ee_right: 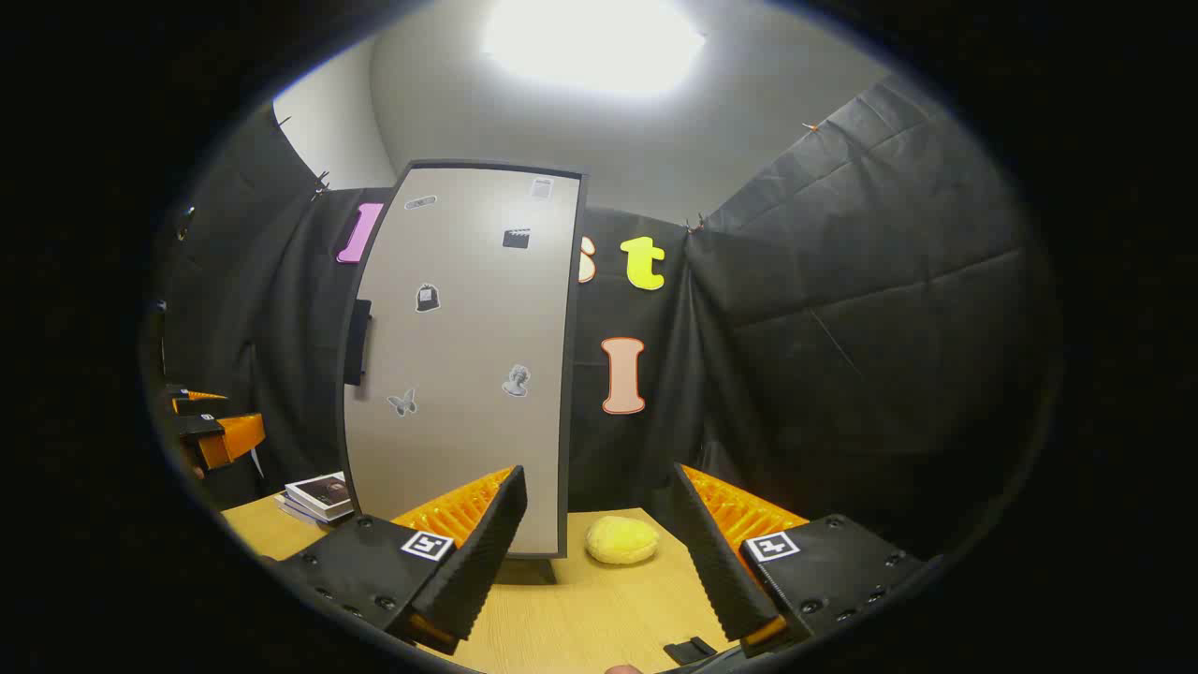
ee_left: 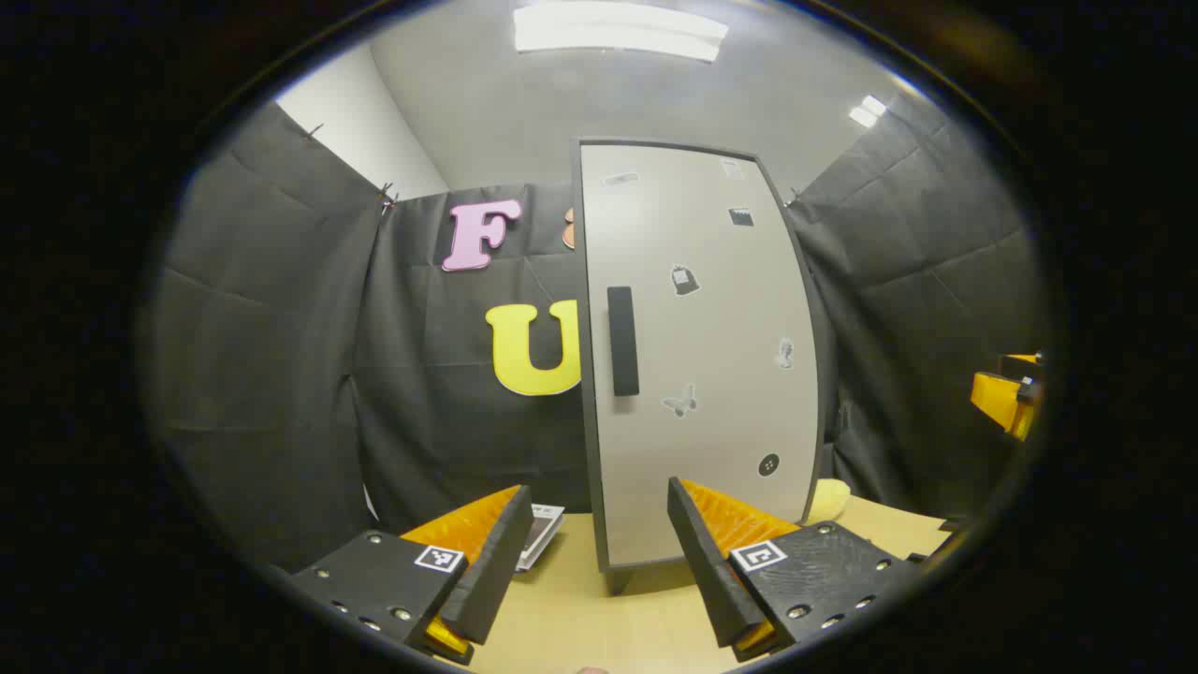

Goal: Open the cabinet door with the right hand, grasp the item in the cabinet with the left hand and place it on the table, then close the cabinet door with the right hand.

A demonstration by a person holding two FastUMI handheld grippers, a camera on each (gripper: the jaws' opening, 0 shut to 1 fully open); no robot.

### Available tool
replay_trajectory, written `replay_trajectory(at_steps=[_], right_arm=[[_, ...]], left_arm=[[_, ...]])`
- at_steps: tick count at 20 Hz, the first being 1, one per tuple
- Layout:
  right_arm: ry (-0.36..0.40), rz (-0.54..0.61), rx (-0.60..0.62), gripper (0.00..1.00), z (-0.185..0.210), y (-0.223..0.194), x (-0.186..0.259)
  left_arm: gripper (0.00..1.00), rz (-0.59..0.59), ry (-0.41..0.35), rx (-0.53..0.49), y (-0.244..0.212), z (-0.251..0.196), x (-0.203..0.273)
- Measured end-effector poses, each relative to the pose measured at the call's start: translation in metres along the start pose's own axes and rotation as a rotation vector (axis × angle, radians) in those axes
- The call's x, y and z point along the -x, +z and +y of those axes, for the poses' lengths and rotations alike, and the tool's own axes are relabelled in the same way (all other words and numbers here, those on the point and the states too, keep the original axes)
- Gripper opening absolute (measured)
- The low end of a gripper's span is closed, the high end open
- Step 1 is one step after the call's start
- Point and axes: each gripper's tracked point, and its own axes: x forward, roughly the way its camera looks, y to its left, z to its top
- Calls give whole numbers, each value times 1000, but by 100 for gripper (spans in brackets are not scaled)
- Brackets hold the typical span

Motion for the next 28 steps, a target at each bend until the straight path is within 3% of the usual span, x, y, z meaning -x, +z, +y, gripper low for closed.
replay_trajectory(at_steps=[17, 28], right_arm=[[18, -6, -17, 97, -6, -4, -5], [75, -1, -37, 97, -5, -6, -7]], left_arm=[[88, 6, 94, -14, -6, 29, -1], [87, 34, 154, -28, -14, 60, 1]])
